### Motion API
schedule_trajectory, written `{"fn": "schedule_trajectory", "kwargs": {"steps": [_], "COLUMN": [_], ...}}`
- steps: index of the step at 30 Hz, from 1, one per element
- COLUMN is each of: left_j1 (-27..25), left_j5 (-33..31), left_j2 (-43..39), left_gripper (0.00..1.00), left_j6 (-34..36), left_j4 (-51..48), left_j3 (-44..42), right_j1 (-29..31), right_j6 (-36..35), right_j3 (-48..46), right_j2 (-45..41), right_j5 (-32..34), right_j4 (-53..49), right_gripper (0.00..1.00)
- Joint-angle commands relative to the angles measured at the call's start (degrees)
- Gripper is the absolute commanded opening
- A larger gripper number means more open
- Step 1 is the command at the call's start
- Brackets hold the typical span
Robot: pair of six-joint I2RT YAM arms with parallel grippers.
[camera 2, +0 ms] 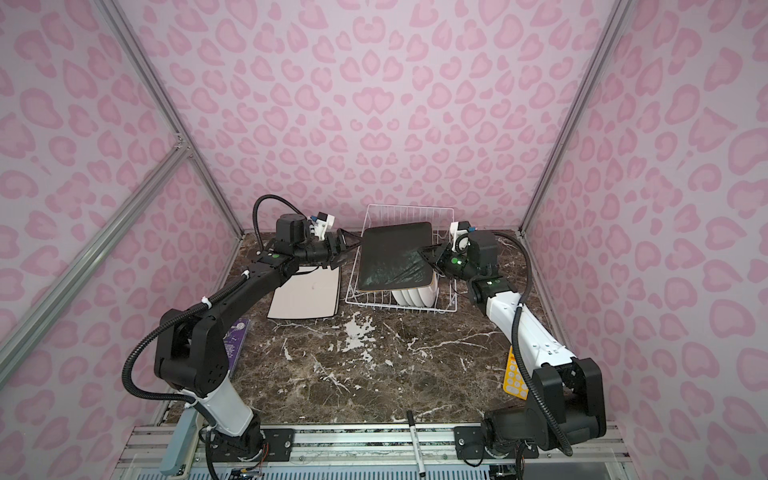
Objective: Unload the plates from the dish rack
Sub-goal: 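Move the left gripper back toward the rack while the right gripper holds the plate, then close the left gripper on the dark plate's edge while the right gripper holds it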
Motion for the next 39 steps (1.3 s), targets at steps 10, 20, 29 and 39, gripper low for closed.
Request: {"fn": "schedule_trajectory", "kwargs": {"steps": [10, 20, 29, 39], "left_j1": [-2.7, -3.9, -4.1, -4.2], "left_j5": [7.8, 12.4, 14.4, 16.1], "left_j2": [2.9, 4.5, 4.3, 5.1], "left_gripper": [0.76, 0.49, 0.2, 0.1], "left_j6": [2.5, -0.2, -1.6, -4.5], "left_j4": [-0.2, 4.4, 7.5, 11.7], "left_j3": [1.8, 1.7, 1.8, 2.0], "right_j1": [0.9, 1.1, 1.1, 1.1], "right_j6": [1.6, 1.5, 1.5, 1.3], "right_j3": [0.1, -0.4, -1.0, -1.5], "right_j2": [0.7, 0.8, 1.1, 1.5], "right_j5": [-1.9, -1.8, -2.1, -2.7], "right_j4": [9.5, 9.4, 9.2, 9.3], "right_gripper": [0.0, 0.0, 0.0, 0.0]}}
